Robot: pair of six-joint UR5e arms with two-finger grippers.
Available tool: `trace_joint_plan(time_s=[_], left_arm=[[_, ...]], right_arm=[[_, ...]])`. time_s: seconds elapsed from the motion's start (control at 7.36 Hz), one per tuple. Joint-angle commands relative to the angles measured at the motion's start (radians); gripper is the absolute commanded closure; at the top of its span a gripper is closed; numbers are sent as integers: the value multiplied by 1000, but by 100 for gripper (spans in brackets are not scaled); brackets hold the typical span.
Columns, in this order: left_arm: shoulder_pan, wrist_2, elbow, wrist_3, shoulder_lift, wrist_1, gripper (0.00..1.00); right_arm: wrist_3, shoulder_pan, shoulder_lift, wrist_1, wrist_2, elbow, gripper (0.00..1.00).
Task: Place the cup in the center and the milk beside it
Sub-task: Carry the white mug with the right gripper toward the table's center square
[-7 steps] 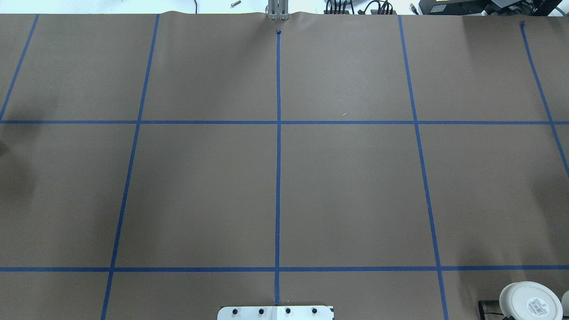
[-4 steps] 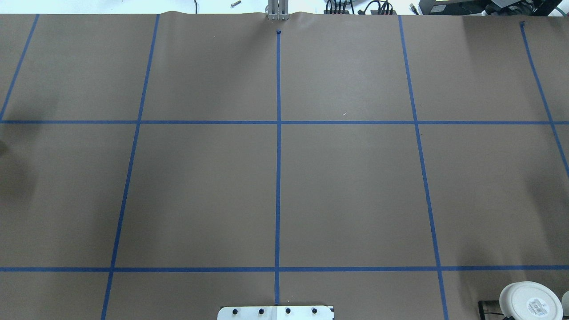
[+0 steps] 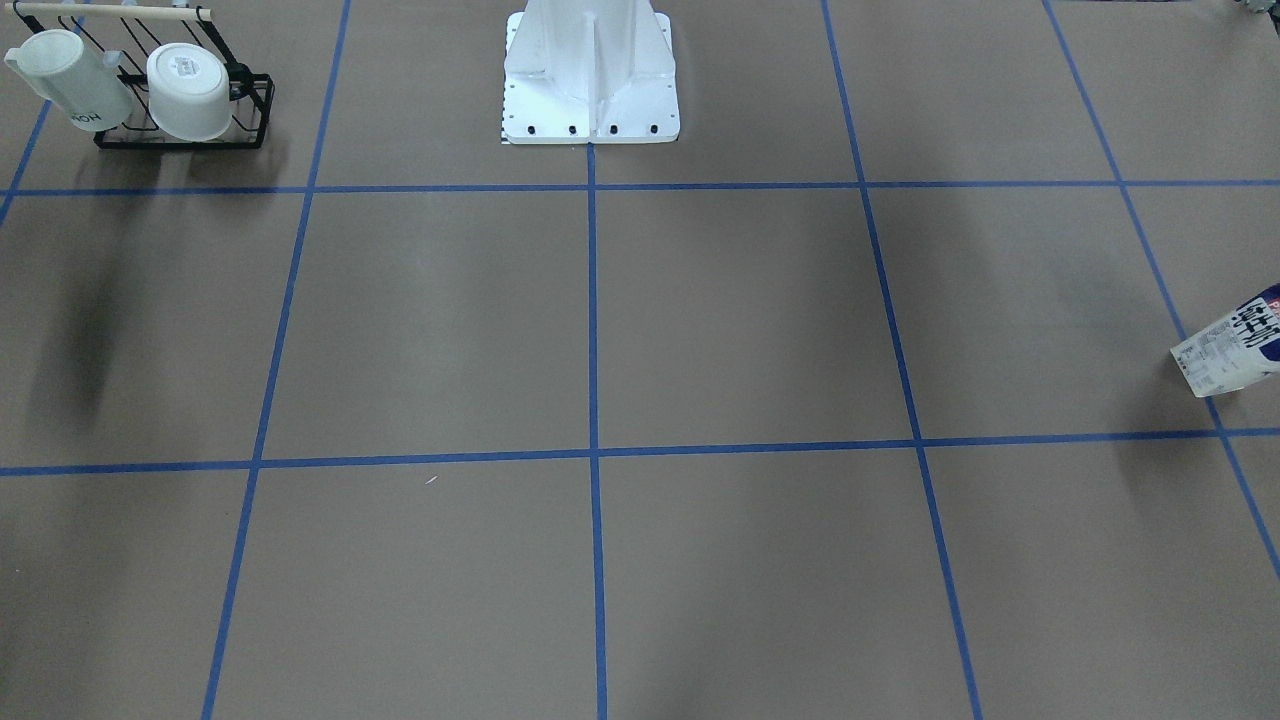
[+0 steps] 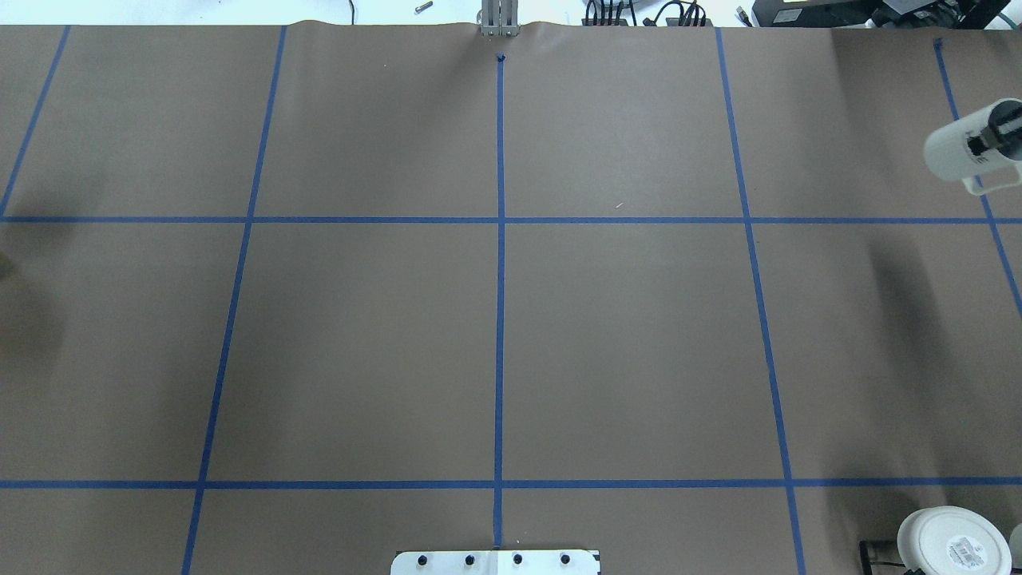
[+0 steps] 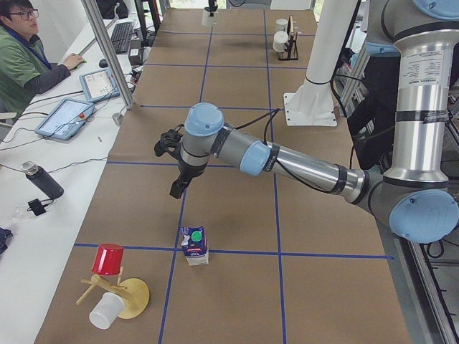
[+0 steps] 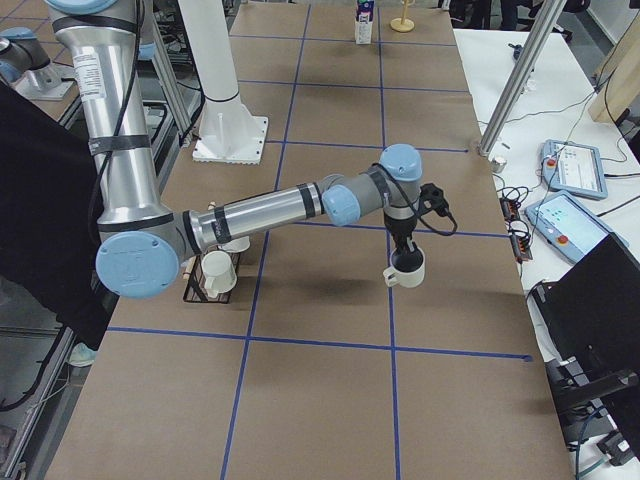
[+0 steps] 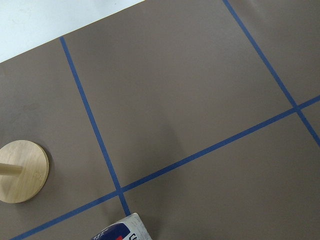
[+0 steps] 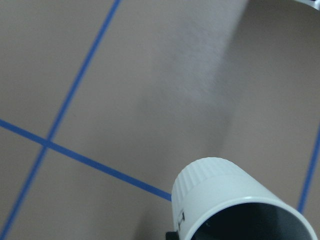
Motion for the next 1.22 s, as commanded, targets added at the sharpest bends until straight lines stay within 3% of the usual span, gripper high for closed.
trace_joint_plan(time_s=[0.0,0.27,0.41,0.54,0.81,1.09], left_arm=[[2,0,14,0,0,0,1],[2,0,28,0,-2,0,1],[2,0,31,0,-2,0,1],[2,0,32,0,0,0,1],[2,0,34,0,0,0,1],[2,0,37,1,0,0,1]], right_arm=[[380,-178,177,-17,-17,24,100],[704,-409,320,-71,-185,22,100],[815,-532,425,-196,-307,21,100],[914,-627,529,-327,-374,16,100],[1137,-784,628,-414,-480,-16,100],[1197,-852,740,-449,-506,-160,100]])
